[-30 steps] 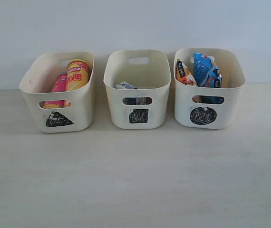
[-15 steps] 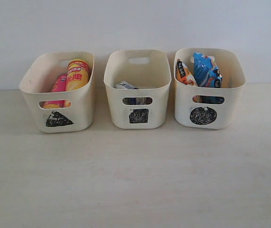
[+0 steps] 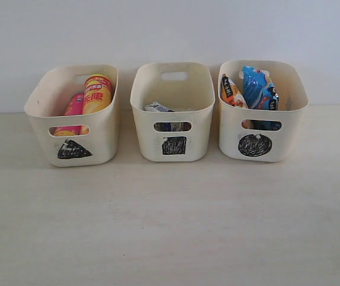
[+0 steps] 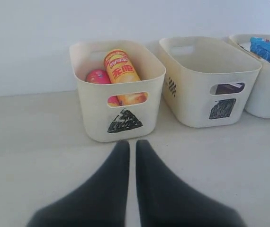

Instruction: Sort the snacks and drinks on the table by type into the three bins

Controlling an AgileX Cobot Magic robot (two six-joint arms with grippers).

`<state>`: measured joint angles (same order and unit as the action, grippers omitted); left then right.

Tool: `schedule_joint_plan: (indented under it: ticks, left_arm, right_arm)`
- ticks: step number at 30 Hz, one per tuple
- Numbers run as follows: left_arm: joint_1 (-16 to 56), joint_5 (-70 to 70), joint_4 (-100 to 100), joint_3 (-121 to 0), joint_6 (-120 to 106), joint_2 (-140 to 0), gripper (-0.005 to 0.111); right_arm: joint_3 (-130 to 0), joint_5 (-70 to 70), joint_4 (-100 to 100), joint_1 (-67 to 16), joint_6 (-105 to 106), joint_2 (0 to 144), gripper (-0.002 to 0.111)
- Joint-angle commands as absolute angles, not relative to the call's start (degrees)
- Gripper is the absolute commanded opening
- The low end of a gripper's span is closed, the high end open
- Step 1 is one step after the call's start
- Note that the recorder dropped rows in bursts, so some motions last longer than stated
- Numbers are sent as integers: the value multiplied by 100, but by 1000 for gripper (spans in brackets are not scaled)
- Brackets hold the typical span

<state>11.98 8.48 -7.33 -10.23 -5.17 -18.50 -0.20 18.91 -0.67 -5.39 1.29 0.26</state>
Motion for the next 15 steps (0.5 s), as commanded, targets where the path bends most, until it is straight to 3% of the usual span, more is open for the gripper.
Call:
schedule_joint_plan:
  ticks: [1, 15]
  left_arm:
    - [1191, 557, -428, -642, -550, -1345, 4]
    - [394, 732, -231, 0, -245, -2, 4]
  right_arm:
    - [0, 1844, -73, -519, 145, 0, 0]
    - [0, 1844, -73, -519, 145, 0, 0]
